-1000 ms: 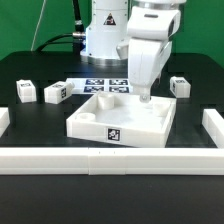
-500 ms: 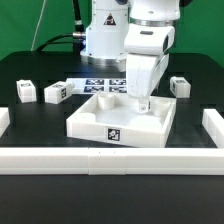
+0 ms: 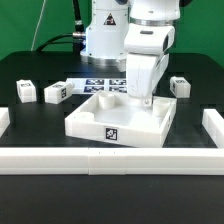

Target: Assemble one leg

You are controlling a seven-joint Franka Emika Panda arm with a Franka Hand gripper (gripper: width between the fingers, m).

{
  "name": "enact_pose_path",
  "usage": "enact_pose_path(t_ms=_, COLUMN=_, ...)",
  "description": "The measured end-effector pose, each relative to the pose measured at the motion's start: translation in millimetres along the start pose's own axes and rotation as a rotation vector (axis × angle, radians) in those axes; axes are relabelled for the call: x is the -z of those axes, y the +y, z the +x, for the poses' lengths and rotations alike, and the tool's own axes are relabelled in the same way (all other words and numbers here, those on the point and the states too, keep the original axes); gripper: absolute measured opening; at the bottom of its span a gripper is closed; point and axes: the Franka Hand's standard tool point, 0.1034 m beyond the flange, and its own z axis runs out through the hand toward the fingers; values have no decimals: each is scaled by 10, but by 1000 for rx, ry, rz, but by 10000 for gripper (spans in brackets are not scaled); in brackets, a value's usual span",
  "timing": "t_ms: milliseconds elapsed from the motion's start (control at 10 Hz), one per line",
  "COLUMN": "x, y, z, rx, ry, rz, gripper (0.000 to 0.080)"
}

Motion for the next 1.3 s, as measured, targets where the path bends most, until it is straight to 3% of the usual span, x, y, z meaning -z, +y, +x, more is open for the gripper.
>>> enact_pose_path(t_ms=700, x=8, y=18, z=-1, rx=21, ry=2, rz=-5, gripper=58)
enact_pose_path(t_ms=900, x=24, y=107, z=-30, rx=199, ry=4, rz=-13, gripper=59)
enact_pose_path(t_ms=1100, x=6, y=246, z=109, rx=364, ry=-7, rz=-34, gripper=59)
enact_pose_path(t_ms=1300, x=6, y=247, z=128, rx=370, ry=2, rz=-47, gripper=59)
